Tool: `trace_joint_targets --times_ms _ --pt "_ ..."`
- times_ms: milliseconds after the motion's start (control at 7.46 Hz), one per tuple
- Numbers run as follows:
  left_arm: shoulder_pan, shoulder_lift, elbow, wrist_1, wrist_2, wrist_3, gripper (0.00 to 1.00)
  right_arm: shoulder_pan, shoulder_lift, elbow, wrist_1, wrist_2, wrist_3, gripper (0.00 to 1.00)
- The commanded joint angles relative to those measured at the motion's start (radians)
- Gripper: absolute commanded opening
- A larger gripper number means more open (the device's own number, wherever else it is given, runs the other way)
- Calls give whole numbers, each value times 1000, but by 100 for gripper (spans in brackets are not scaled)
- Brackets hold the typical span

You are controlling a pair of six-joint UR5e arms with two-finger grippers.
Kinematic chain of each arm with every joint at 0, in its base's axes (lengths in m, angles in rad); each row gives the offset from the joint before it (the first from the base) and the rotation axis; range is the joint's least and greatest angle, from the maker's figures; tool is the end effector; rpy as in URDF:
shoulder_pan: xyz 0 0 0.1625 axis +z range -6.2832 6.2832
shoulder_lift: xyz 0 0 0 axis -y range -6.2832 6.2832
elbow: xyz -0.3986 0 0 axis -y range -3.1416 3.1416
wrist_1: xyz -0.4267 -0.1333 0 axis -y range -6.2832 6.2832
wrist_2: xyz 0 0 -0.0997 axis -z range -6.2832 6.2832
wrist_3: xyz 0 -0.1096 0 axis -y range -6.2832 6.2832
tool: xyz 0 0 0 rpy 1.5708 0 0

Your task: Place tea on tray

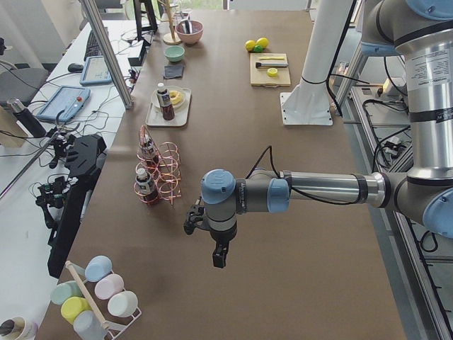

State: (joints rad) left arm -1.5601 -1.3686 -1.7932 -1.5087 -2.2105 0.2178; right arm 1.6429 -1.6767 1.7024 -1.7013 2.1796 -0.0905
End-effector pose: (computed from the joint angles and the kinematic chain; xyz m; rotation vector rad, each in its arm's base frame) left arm -0.0631 -0.4432 0.6364 0.0259 0.6416 0.2072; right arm 0.1046 -0.4679 0.6477 -0.0518 -0.6145 0.0141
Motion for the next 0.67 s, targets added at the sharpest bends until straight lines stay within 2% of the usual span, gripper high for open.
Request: trace_joint_targets --times_ms 0,536 --pt "0 2 0 1 0 0 100 0 -1 0 0 0 0 100" --pt "0 3 0 1 0 0 100 0 0 2 0 8 0 100"
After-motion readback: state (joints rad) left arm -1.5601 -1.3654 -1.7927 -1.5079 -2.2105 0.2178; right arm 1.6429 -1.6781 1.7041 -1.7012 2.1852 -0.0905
